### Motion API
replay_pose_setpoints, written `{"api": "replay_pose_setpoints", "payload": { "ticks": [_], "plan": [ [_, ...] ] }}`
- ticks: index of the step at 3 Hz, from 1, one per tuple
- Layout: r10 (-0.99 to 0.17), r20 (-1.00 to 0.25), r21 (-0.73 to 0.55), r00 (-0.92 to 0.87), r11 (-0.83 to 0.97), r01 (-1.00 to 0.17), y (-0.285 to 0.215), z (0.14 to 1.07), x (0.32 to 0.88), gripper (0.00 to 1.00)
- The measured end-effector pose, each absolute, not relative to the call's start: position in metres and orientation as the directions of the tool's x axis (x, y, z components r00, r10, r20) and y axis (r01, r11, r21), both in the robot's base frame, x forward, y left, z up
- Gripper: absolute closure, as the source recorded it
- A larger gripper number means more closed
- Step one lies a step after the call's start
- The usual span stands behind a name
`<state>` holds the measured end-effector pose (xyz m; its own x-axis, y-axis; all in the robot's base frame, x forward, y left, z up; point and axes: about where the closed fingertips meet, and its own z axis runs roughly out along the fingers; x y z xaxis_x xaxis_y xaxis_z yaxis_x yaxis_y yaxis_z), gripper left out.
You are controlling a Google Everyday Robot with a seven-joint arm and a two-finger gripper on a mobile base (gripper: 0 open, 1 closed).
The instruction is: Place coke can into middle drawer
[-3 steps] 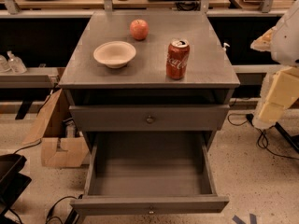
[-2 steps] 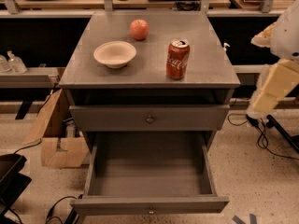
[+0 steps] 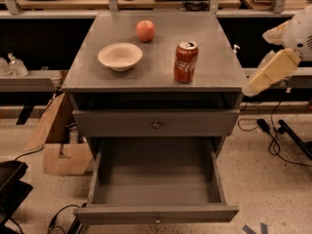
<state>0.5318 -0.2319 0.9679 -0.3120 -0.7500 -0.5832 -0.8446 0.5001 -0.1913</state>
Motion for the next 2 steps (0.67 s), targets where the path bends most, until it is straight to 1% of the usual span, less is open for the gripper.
{"api": "replay_pose_setpoints", "payload": {
  "ticks": [1,2],
  "plan": [
    [-0.621,-0.744,-0.188,-0.247,0.549,-0.814,-0.226,0.961,0.565,0.00],
    [-0.457,-0.887,-0.236,-0.072,0.581,-0.779,-0.211,0.953,0.612,0.00]
  ]
}}
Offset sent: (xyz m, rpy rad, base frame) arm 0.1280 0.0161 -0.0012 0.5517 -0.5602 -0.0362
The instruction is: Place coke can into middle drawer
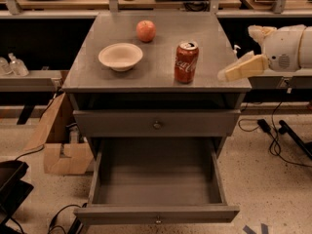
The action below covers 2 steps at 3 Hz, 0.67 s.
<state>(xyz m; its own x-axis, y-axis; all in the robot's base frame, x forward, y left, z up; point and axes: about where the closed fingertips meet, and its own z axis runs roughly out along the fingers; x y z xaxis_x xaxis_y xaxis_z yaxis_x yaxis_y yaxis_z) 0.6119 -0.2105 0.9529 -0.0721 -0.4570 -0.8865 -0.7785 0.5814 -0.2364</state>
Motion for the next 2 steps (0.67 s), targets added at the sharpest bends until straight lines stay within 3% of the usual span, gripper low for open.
{"api": "replay_pose_setpoints", "payload": {
  "ticks": [1,2],
  "plan": [
    [-0.385,-0.920,-0.310,0.071,0.606,-0.733,-0.2064,0.9581,0.6404,0.00],
    [-0.396,-0.912,-0.340,0.106,0.589,-0.733,-0.1980,0.9593,0.6430,0.00]
  ]
}}
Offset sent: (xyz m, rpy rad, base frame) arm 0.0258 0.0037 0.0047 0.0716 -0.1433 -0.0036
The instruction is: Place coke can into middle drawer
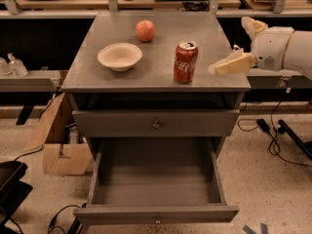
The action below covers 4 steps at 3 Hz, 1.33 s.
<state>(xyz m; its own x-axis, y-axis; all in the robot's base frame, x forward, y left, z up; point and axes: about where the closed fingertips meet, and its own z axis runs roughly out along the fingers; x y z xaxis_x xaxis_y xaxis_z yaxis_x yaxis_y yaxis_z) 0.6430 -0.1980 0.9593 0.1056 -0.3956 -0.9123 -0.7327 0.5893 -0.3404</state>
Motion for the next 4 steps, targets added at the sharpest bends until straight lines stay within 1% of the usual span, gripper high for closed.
{"api": "replay_pose_setpoints", "payload": {
  "ticks": [1,2,3,4],
  "plan": [
    [-0.345,-0.935,-0.290,0.085,0.603,-0.743,-0.191,0.956,0.650,0.00],
    [-0.206,-0.979,-0.134,0.009,0.606,-0.784,-0.160,0.934,0.683,0.00],
    [-0.116,-0.993,-0.044,-0.033,0.602,-0.797,-0.136,0.920,0.700,0.00],
    [-0.062,-0.997,-0.001,-0.046,0.606,-0.796,-0.121,0.908,0.702,0.10]
  ]
}}
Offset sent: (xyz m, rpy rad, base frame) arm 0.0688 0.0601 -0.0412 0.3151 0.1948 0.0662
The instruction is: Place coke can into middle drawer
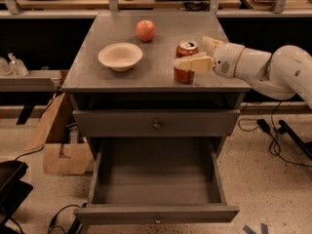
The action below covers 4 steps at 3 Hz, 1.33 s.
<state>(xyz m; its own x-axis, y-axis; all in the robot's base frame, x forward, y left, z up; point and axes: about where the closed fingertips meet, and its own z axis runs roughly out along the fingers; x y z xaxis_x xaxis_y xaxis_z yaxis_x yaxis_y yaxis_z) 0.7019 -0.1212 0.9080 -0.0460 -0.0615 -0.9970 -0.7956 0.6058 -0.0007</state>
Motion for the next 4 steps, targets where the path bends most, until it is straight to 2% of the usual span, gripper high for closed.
{"api": "replay_pose_setpoints", "payload": {
  "ticks": [1,4],
  "plan": [
    [-0.040,-0.999,-0.001,-0.029,0.609,-0.793,-0.107,0.901,0.696,0.28],
    [-0.037,-0.999,-0.003,-0.024,0.598,-0.801,-0.096,0.902,0.694,0.98]
  ]
}}
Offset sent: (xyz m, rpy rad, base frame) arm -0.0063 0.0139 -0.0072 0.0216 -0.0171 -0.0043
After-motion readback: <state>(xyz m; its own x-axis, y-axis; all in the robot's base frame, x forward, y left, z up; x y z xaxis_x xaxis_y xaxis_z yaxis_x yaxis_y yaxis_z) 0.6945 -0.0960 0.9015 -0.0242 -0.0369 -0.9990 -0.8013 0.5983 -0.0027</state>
